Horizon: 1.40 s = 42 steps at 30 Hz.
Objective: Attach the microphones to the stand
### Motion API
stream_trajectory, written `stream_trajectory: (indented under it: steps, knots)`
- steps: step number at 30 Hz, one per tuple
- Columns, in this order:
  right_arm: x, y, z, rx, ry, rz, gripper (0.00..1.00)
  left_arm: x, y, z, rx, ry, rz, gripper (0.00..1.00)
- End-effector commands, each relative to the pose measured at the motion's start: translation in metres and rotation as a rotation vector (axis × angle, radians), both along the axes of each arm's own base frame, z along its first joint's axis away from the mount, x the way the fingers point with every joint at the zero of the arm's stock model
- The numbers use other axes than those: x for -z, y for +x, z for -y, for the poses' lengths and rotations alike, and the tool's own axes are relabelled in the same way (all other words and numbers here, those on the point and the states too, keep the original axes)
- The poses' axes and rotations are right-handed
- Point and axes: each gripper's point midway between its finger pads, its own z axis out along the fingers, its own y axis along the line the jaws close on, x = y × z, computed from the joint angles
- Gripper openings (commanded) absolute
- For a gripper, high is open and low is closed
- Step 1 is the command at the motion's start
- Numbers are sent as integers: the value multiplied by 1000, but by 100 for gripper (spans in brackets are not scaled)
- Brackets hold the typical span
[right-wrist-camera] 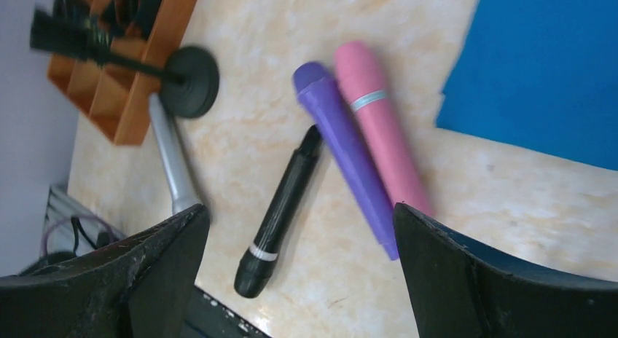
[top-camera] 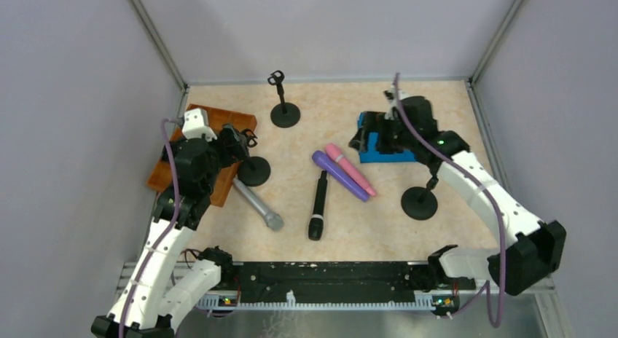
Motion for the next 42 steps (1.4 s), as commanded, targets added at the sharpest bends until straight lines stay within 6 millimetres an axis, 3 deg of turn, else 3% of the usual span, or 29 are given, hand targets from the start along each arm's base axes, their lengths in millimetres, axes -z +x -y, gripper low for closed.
stream_trajectory:
  steps: [1,8,12,17,22,34,36,39,42]
  knots:
    - [12,-9,-61,-84,-53,14,94,-3,5,2,3,-15,12,99]
    - [85,-64,-132,-155,13,-124,90,-20,-2,8,46,-43,77,99]
    - [125,-86,-152,-156,-58,-182,88,-27,-5,16,100,-49,116,99]
    - [153,-104,-173,-187,-156,-219,87,-37,-7,17,114,-35,136,99]
    - [173,-100,-175,-169,-278,-229,84,-45,-12,11,100,-17,160,99]
    - [228,-95,-158,-143,-476,-275,55,-57,-11,-3,42,52,180,99]
    - [232,-95,-158,-146,-487,-277,53,-56,-11,-4,40,52,180,99]
    - [236,-94,-161,-178,-502,-272,39,-53,-11,-1,54,50,178,99]
    - [218,-90,-170,-238,-482,-220,25,-60,-11,4,85,49,184,99]
